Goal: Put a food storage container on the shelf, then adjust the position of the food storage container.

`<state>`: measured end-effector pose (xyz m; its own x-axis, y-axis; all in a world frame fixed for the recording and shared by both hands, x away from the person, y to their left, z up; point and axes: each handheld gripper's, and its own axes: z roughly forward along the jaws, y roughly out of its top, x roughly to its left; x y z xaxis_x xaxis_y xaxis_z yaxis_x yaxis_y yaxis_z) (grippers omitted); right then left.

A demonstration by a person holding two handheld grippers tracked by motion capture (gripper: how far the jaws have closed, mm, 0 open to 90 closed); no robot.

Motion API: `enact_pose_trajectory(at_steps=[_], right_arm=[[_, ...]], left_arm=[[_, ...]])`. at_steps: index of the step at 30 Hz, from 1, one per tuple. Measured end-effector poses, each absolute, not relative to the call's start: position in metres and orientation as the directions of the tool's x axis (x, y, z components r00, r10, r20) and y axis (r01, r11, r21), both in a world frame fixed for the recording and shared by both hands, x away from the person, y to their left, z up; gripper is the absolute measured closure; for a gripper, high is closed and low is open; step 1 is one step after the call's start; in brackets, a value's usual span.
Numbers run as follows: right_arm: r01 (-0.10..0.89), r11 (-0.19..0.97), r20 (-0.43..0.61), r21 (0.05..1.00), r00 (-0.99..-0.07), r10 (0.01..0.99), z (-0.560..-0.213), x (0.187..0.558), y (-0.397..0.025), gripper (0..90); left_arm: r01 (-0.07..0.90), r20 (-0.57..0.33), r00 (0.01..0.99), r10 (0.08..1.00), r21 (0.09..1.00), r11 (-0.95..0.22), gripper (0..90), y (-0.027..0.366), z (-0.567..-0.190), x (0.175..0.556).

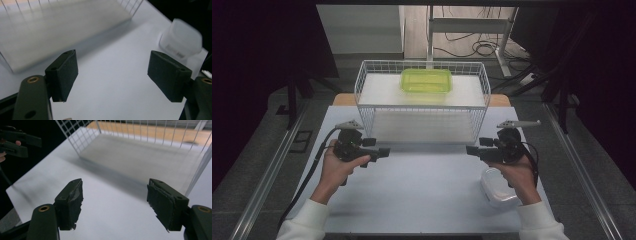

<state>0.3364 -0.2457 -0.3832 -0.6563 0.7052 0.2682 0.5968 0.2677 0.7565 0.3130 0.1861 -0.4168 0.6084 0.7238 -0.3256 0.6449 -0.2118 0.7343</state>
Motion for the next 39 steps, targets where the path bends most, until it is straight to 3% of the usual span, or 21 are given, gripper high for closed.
enact_pose_trajectory(at_steps=[12,30,39], right_arm=[[0.643,0.326,0.266,0.693,-0.648,0.714,-0.419,0.325,-0.251,29.1],[0.662,0.357,0.236,0.659,-0.632,0.738,-0.426,0.320,-0.264,29.3],[0.691,0.349,0.189,0.633,-0.575,0.796,-0.417,0.317,-0.304,38.8]], left_arm=[[0.712,-0.310,0.574,0.758,0.647,-0.275,24.5,0.192,-0.460,0.299],[0.709,-0.269,0.577,0.771,0.633,-0.310,23.6,0.192,-0.463,0.297],[0.705,-0.273,0.584,0.764,0.637,-0.311,23.3,0.194,-0.461,0.294]])
